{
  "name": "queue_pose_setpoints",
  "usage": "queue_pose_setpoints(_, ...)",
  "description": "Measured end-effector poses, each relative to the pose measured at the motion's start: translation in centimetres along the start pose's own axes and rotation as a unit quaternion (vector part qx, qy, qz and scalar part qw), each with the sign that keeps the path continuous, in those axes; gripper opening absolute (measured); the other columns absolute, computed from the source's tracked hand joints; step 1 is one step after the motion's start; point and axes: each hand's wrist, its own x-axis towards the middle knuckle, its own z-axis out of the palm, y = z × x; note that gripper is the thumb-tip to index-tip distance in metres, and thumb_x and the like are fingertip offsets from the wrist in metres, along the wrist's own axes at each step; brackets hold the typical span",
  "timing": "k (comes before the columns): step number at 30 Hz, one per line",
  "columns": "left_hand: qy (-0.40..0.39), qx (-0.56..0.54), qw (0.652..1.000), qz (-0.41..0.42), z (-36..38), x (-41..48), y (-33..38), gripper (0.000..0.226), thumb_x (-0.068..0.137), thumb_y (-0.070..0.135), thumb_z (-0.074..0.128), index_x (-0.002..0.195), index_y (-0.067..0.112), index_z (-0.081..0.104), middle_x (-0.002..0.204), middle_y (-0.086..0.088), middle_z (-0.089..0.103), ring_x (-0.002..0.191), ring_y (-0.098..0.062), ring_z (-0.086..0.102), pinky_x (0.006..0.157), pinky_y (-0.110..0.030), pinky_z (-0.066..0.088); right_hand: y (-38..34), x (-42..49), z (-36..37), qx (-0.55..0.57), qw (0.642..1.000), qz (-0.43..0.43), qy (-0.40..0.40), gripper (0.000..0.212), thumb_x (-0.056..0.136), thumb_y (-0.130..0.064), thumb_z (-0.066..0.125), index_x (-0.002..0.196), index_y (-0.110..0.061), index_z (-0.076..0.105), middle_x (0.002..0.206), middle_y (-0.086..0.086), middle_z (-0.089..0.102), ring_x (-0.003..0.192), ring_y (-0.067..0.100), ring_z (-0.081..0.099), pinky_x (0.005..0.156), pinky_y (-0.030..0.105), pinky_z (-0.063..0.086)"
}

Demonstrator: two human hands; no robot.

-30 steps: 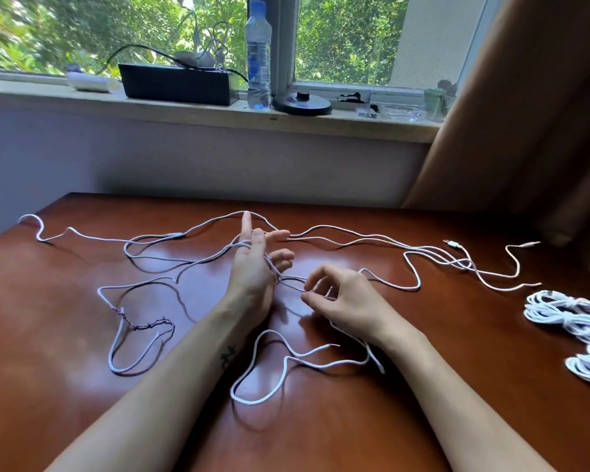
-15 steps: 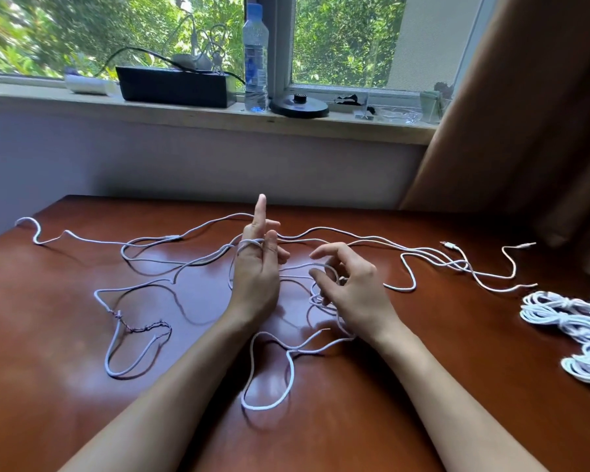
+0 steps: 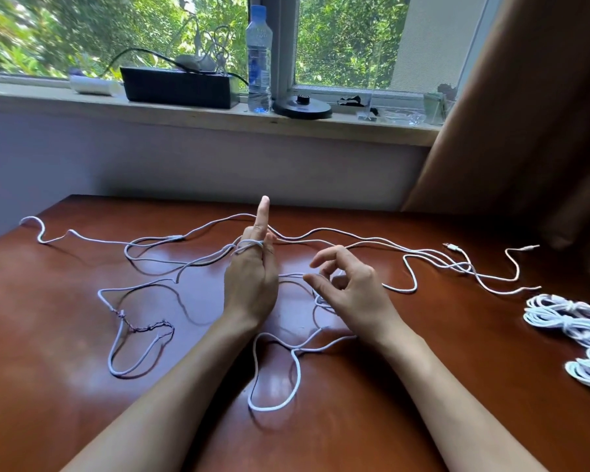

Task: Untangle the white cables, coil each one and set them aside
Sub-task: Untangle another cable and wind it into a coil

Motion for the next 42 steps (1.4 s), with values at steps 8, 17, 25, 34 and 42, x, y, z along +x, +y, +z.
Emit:
queue_pose_setpoints(8, -0.003, -0.033, 0.999, -0.001, 0.0, 0.8, -0.3, 0.057, 0.103, 0.036, 0.032, 0.151, 0.060, 0.013, 0.079, -0.006, 0.058, 0.069, -0.023, 0.053, 0.068, -0.047, 0.048, 0.5, 0.0, 0.0, -0.077, 0.996, -0.030, -0.040, 0.025, 0.089, -0.009, 0.072, 0.111, -0.021, 0.066, 0.086, -0.006, 0.061, 0.065, 0.004, 0.052, 0.066, 0.014, 0.040)
queue_pose_setpoints(17, -0.002, -0.040, 0.998, -0.044, -0.3, 0.9, -0.7, 0.052, 0.101, 0.049, 0.031, 0.150, 0.060, 0.020, 0.063, 0.007, 0.043, 0.061, -0.020, 0.044, 0.065, -0.046, 0.048, 1.4, 0.2, -1.0, -0.185, 0.982, 0.021, 0.024, 0.017, 0.092, -0.045, 0.069, 0.085, -0.031, 0.063, 0.064, -0.013, 0.058, 0.062, 0.009, 0.050, 0.068, 0.037, 0.046)
queue_pose_setpoints(25, -0.094, -0.030, 0.995, -0.028, -0.8, 0.4, -0.6, 0.081, 0.072, 0.029, 0.046, 0.152, 0.037, 0.038, 0.062, 0.010, 0.043, 0.063, -0.013, 0.045, 0.068, -0.042, 0.046, -0.1, 0.0, -1.1, -0.119, 0.992, -0.015, 0.049, 0.016, 0.089, -0.023, 0.054, 0.089, -0.019, 0.069, 0.067, -0.028, 0.059, 0.061, -0.002, 0.056, 0.059, 0.011, 0.034)
queue_pose_setpoints(34, -0.127, 0.125, 0.984, -0.021, -0.4, 0.1, -0.1, 0.045, 0.098, 0.053, 0.037, 0.084, 0.016, 0.059, 0.082, 0.003, 0.063, 0.087, -0.026, 0.060, 0.070, -0.038, 0.044, 0.9, 0.3, -1.3, -0.159, 0.977, -0.117, 0.086, 0.029, 0.105, -0.027, 0.052, 0.129, -0.025, 0.067, 0.102, -0.002, 0.069, 0.093, 0.019, 0.068, 0.080, 0.044, 0.055)
queue_pose_setpoints(42, -0.217, 0.041, 0.974, -0.052, -0.6, 0.1, 0.2, 0.061, 0.088, 0.061, 0.027, 0.051, 0.018, 0.049, 0.052, 0.004, 0.049, 0.062, -0.020, 0.052, 0.064, -0.039, 0.035, 0.2, 0.3, -1.6, -0.232, 0.949, 0.028, 0.210, 0.034, 0.085, -0.060, 0.068, 0.093, -0.027, 0.066, 0.064, -0.014, 0.059, 0.066, 0.017, 0.062, 0.064, 0.036, 0.050)
